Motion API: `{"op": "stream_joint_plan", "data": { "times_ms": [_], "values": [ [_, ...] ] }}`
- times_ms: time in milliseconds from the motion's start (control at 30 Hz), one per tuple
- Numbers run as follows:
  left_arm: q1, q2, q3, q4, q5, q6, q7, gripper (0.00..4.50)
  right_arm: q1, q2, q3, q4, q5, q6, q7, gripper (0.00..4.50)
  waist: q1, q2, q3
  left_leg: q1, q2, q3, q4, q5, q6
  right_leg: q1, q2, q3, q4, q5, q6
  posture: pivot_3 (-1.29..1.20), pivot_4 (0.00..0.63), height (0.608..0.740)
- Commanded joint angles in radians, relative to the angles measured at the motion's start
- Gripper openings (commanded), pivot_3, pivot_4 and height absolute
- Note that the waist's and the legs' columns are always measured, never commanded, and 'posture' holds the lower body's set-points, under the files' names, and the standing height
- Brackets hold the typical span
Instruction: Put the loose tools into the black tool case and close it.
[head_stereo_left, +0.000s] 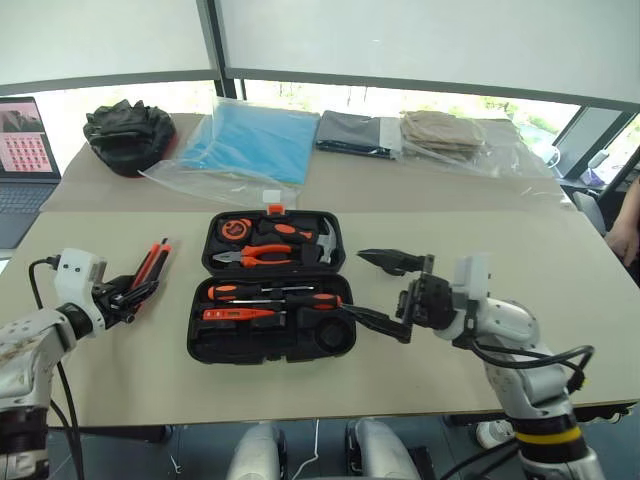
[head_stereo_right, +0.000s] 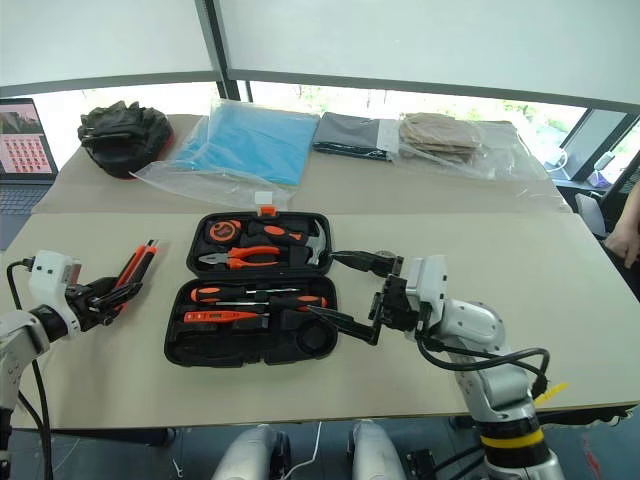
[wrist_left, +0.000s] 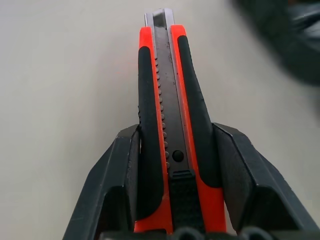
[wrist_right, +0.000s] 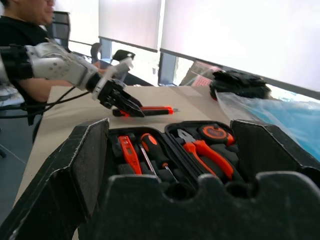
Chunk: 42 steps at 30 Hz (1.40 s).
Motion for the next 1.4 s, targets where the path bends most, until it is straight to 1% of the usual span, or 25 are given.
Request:
{"op": "stream_joint_plan", "data": {
  "times_ms": [33,133,167,233,333,400,533,700,900,1067,1167,1333,1400],
  "values": [
    [0.033,0.085,-0.03,-0.162,-0.029,-0.168,-0.281,1.73,0.044,-0.058,-0.08,-0.102,0.045,0.009,-0.002,4.5,0.001,0.0,0.0,-0.001,0.0,0.0,0.0,0.0,0.0,-0.001,0.0,0.0,-0.001,0.0,0.0,0.0,0.15,0.74],
    [0.012,0.126,-0.129,-0.276,-0.037,-0.172,-0.395,1.73,0.079,-0.107,-0.104,-0.109,0.063,0.029,0.014,4.5,0.009,0.001,0.0,-0.001,0.0,0.0,0.0,0.0,0.0,0.0,0.0,0.0,-0.001,0.0,0.0,0.0,0.15,0.74],
    [0.002,0.145,-0.172,-0.33,-0.066,-0.112,-0.426,1.73,0.091,-0.12,-0.108,-0.108,0.074,0.04,0.019,4.5,0.011,0.001,0.0,0.0,-0.001,0.001,0.0,0.0,0.001,0.0,0.0,0.0,-0.001,0.0,0.0,0.0,0.15,0.74],
    [-0.027,0.148,-0.251,-0.39,-0.067,-0.08,-0.463,1.73,0.114,-0.15,-0.103,-0.104,0.077,0.045,0.053,4.5,0.013,0.001,0.0,0.0,-0.001,0.001,0.001,0.0,0.001,0.001,0.001,0.001,-0.002,0.0,0.0,0.0,0.15,0.74],
    [-0.053,0.161,-0.344,-0.384,0.019,-0.128,-0.502,1.73,0.12,-0.178,-0.087,-0.099,0.065,0.043,0.081,4.5,0.011,0.001,0.001,0.0,-0.002,0.001,0.001,0.0,0.001,0.001,0.003,0.002,-0.002,0.0,0.001,0.0,0.15,0.74],
    [-0.07,0.162,-0.379,-0.36,0.069,-0.166,-0.507,1.73,0.121,-0.196,-0.076,-0.102,0.054,0.045,0.096,4.5,0.005,0.001,0.001,0.0,-0.001,0.001,0.001,0.0,0.001,0.001,0.005,0.003,-0.001,-0.001,0.001,0.0,0.15,0.74],
    [-0.092,0.162,-0.428,-0.321,0.145,-0.211,-0.507,1.73,0.13,-0.238,-0.045,-0.147,0.03,0.076,0.097,4.5,0.008,0.001,0.001,0.0,-0.002,0.001,0.002,0.0,0.001,0.001,0.005,0.003,-0.001,-0.001,0.001,0.0,0.15,0.74],
    [-0.103,0.162,-0.471,-0.284,0.217,-0.274,-0.516,1.73,0.154,-0.24,-0.043,-0.169,0.023,0.079,0.086,4.5,0.014,0.001,0.001,-0.001,-0.002,0.001,0.003,0.0,0.002,0.001,0.004,0.003,-0.001,-0.001,0.003,0.0,0.15,0.74],
    [-0.134,0.148,-0.52,-0.267,0.263,-0.313,-0.518,1.73,0.179,-0.239,-0.037,-0.17,0.01,0.069,0.084,4.5,0.014,0.002,0.001,0.0,-0.002,0.001,0.003,0.0,0.002,0.002,0.004,0.003,-0.001,-0.001,0.003,0.0,0.15,0.74],
    [-0.175,0.124,-0.564,-0.28,0.288,-0.27,-0.504,1.73,0.174,-0.235,-0.022,-0.173,0.01,0.079,0.084,4.5,0.014,0.002,0.001,0.0,-0.003,0.001,0.004,0.0,0.002,0.003,0.004,0.003,-0.001,-0.001,0.003,0.0,0.15,0.74],
    [-0.18,0.12,-0.579,-0.276,0.305,-0.294,-0.51,1.73,0.171,-0.234,-0.017,-0.17,0.011,0.08,0.083,4.5,0.017,0.002,0.001,0.0,-0.003,0.001,0.004,0.0,0.003,0.003,0.003,0.003,-0.001,-0.001,0.004,0.0,0.15,0.74],
    [-0.17,0.118,-0.603,-0.288,0.31,-0.223,-0.504,1.73,0.169,-0.226,0.001,-0.171,0.009,0.085,0.078,4.5,0.017,0.002,0.0,0.002,-0.003,0.001,0.004,0.0,0.003,0.006,0.003,0.003,-0.001,-0.001,0.004,0.0,0.15,0.74],
    [-0.169,0.1,-0.593,-0.289,0.301,-0.195,-0.479,2.74,0.169,-0.225,0.005,-0.171,0.011,0.086,0.076,4.5,0.017,0.003,0.0,0.005,-0.003,0.001,0.004,-0.001,0.003,0.008,0.003,0.003,-0.002,-0.001,0.004,0.0,0.15,0.74]
  ]
}}
